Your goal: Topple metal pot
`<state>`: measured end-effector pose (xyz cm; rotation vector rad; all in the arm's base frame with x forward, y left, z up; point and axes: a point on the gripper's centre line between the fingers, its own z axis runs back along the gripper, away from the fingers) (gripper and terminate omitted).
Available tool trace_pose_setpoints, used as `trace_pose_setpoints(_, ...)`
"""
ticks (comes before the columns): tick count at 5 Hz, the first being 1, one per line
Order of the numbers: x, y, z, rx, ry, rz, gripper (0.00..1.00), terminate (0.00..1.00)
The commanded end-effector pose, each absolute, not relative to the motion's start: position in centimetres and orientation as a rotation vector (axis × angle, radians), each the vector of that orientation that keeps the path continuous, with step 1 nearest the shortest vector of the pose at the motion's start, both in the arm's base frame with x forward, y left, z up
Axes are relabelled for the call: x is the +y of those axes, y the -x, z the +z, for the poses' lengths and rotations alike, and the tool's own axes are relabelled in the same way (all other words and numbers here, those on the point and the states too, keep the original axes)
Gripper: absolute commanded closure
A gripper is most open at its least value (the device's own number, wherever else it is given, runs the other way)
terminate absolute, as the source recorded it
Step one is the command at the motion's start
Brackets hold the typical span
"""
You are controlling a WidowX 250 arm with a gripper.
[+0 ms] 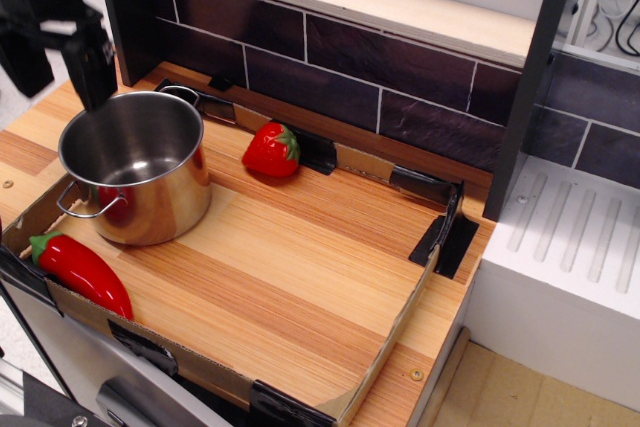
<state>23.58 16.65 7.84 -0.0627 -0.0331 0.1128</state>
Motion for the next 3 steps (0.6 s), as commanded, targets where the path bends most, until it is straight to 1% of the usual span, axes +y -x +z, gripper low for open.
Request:
trace_pose_setpoints(1,16.88,-23.86,6.01,-0.08,0.038,0.103,0.0,0.0)
trace_pose_setpoints(2,16.56,-23.94,6.23,-0.099,0.038,0.117,1.0,0.0)
trace_pose_setpoints(3,16.54,-24.14,6.72,-0.111,0.048,0.15,1.0,0.0)
